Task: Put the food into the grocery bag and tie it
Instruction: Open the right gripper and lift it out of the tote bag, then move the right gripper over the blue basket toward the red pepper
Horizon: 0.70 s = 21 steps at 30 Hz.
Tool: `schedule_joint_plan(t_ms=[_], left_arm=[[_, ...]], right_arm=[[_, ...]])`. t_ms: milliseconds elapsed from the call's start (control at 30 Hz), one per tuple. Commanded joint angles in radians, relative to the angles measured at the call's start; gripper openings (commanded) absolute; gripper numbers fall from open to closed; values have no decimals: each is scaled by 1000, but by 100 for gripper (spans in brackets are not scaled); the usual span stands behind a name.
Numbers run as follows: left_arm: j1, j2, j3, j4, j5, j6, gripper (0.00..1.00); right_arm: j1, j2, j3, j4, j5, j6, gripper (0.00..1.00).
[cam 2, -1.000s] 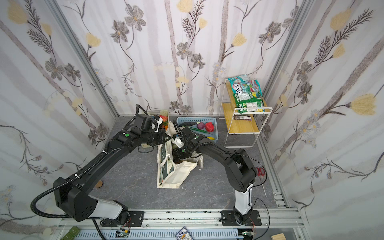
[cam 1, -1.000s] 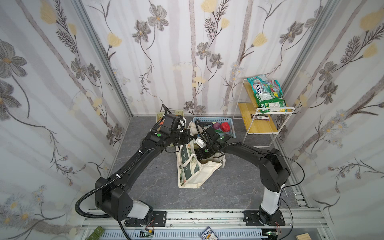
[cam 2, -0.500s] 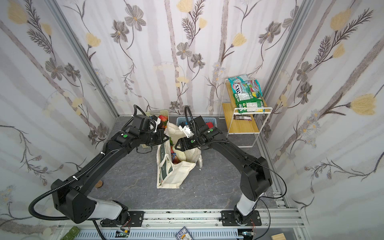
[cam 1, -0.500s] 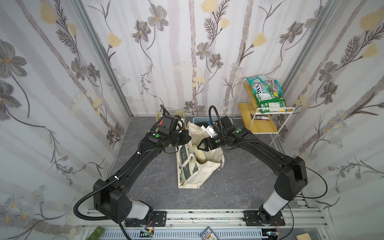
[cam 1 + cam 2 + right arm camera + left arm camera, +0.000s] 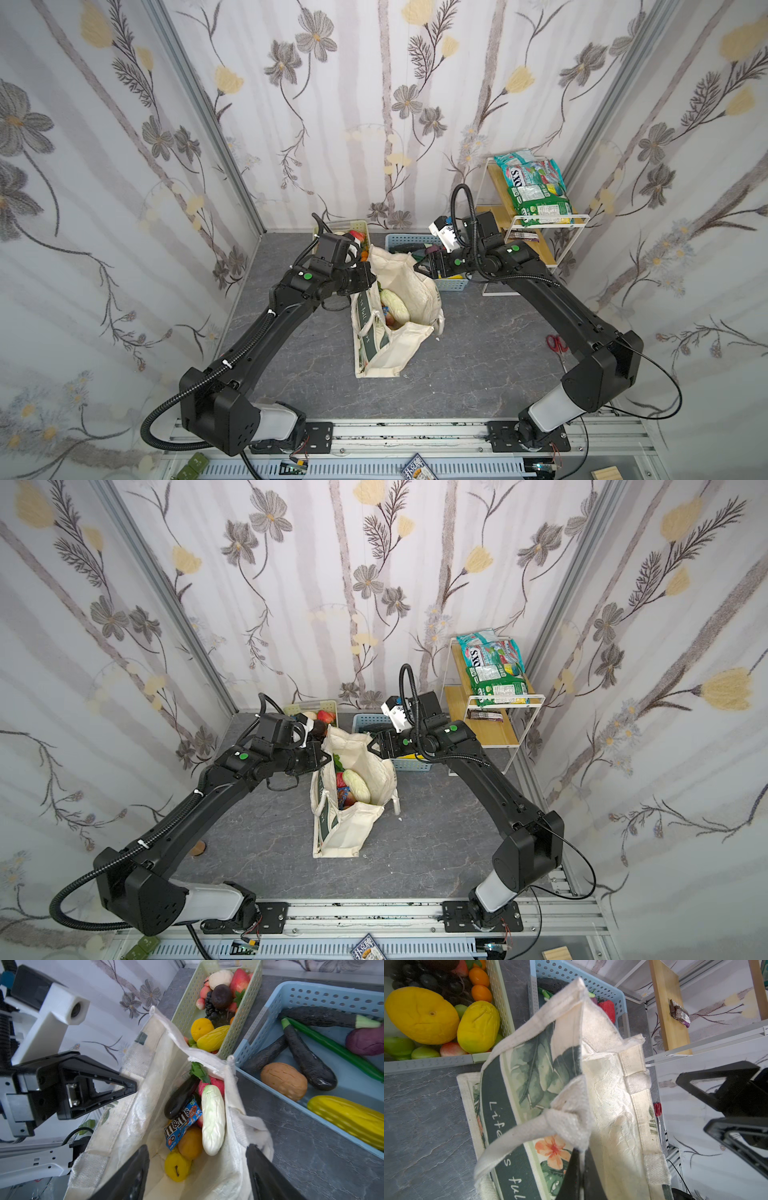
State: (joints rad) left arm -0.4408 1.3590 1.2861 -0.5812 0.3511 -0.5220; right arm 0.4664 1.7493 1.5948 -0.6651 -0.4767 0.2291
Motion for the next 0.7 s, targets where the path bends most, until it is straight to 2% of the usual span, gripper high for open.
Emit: schedule_joint_plan(t_ms=[0,267,467,667], left_arm=[[9,-17,-15,-12,-15,4,0],[21,-38,-27,-27,-20,5,0],[21,-47,-28,-27,-21,5,0],[22,-51,-26,-35,-19,9,0]], right_arm=[[-24,3,6,31,108,50,74],[-60,54,-20,135,317,169,74],[-61,140,-10,176,524,196,74],[-68,243,37,200,621,199,75]])
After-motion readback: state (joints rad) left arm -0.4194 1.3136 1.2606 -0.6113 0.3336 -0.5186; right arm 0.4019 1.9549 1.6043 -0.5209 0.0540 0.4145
